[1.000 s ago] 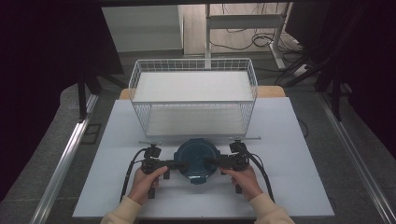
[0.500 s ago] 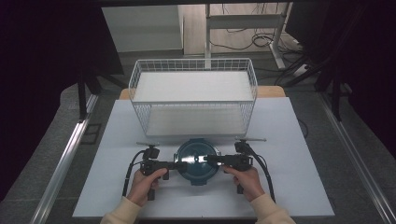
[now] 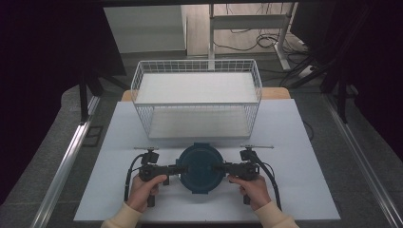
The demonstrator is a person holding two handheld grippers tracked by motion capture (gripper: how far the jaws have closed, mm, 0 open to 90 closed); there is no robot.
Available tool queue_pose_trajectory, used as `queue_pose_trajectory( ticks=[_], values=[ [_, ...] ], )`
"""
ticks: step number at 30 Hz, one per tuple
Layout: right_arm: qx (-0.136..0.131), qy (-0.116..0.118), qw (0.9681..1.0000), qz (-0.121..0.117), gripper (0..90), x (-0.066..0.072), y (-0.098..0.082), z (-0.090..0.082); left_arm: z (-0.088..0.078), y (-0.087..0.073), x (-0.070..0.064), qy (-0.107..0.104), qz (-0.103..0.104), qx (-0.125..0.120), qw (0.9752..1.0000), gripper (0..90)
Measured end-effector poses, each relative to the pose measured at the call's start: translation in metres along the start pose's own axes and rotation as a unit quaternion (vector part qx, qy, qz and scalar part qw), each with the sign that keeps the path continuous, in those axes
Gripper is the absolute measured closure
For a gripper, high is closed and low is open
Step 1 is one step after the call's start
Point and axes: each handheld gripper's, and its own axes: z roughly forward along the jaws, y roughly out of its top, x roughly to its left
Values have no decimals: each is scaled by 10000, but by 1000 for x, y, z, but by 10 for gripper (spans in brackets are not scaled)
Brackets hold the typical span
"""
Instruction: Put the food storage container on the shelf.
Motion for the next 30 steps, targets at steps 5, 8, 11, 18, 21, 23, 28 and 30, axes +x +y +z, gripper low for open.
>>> queue_pose_trajectory(
  ticks=[5, 8, 11, 18, 21, 23, 28, 30],
  values=[
    [-196, 91, 9993, -291, 384, 10, 3, -6, -10, 2, -11, -26, 195, -140, 9997, 448],
    [-283, 118, 9986, -442, 384, 15, 4, -11, -15, 3, -19, -9, 364, -212, 9991, 450],
    [-361, 142, 9974, -612, 385, 22, 5, -17, -21, 4, -26, -30, 541, -251, 9982, 454],
    [-543, 139, 9933, -1006, 386, 39, 8, -29, -32, 6, -41, -23, 839, -346, 9959, 457],
    [-599, 131, 9920, -1100, 386, 45, 8, -33, -35, 7, -46, -30, 932, -396, 9949, 457],
    [-639, 119, 9908, -1188, 387, 48, 8, -35, -37, 7, -48, -40, 968, -421, 9944, 457],
    [-703, 99, 9884, -1344, 390, 56, 10, -40, -42, 8, -52, -82, 1065, -481, 9931, 457],
    [-722, 90, 9876, -1391, 390, 57, 11, -40, -43, 9, -53, -89, 1087, -484, 9929, 457]
  ],
)
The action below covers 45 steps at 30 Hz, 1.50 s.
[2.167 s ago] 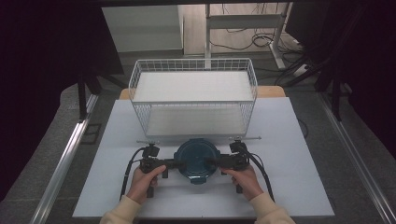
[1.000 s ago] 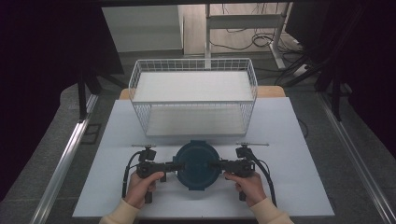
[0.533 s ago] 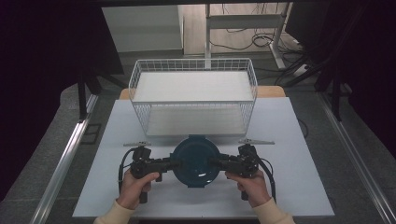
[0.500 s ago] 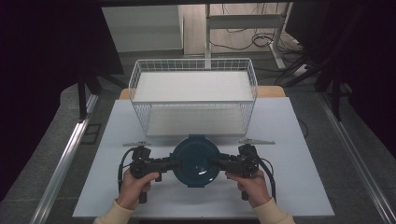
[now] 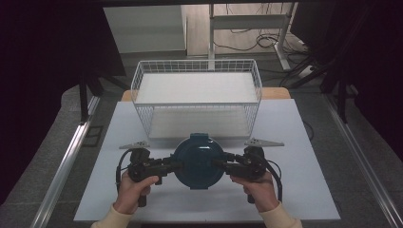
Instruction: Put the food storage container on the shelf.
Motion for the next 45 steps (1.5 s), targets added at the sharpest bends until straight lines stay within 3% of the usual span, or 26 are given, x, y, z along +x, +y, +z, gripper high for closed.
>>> queue_pose_trajectory(
  ticks=[17, 30, 45],
  values=[
    [-175, -25, 9988, -454, 396, 21, 11, -13, -14, 8, -16, -32, 257, -209, 9994, 452],
    [-196, -9, 9980, -600, 396, 22, 30, -11, -17, 26, -17, 33, 348, -266, 9990, 450],
    [-401, -56, 9964, -749, 397, 25, 95, -13, -27, 94, -21, -15, 532, -419, 9977, 447]
  ],
)
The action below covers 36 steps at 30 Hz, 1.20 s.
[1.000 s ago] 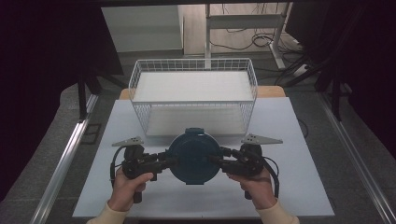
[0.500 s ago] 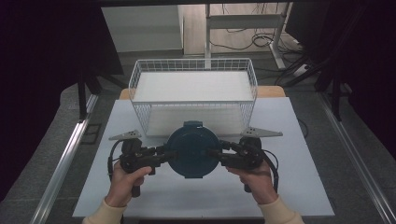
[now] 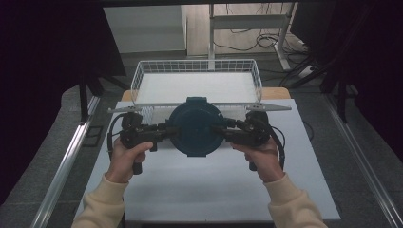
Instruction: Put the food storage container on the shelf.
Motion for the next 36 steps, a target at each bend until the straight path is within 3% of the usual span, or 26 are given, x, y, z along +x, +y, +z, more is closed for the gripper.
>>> queue_pose_trajectory(
  ticks=[10, 15, 24, 26, 36],
  values=[
    [-141, -3, 9996, -237, 399, 7, 44, -5, -11, 42, -11, 15, 263, -126, 9996, 448],
    [-151, 12, 9996, -226, 399, 4, 60, -4, -10, 61, -10, 52, 294, -107, 9995, 448],
    [-190, 59, 9996, -178, 400, -14, 92, 3, -3, 101, 1, 46, 309, -91, 9995, 452],
    [-197, 75, 9997, -93, 400, -23, 102, 7, 1, 111, 6, 64, 298, -69, 9995, 453],
    [-82, 82, 9999, 106, 401, -49, 112, 23, 16, 123, 28, 49, 91, 4, 9999, 454]
  ],
)
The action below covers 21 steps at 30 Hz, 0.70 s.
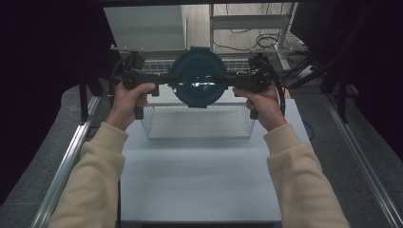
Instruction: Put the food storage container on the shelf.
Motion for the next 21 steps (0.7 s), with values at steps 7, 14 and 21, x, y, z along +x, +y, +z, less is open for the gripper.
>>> queue_pose_trajectory(
  ticks=[7, 14, 21],
  values=[
    [157, -84, 9995, 271, 400, -22, -1, 13, 20, 0, 26, -56, -298, 93, 9995, 448],
    [403, -96, 9978, 512, 398, -41, -5, 25, 33, -4, 42, 8, -494, 237, 9985, 446],
    [312, -69, 9974, 642, 398, -47, -6, 30, 36, -3, 50, -73, -674, 132, 9976, 447]
  ],
)
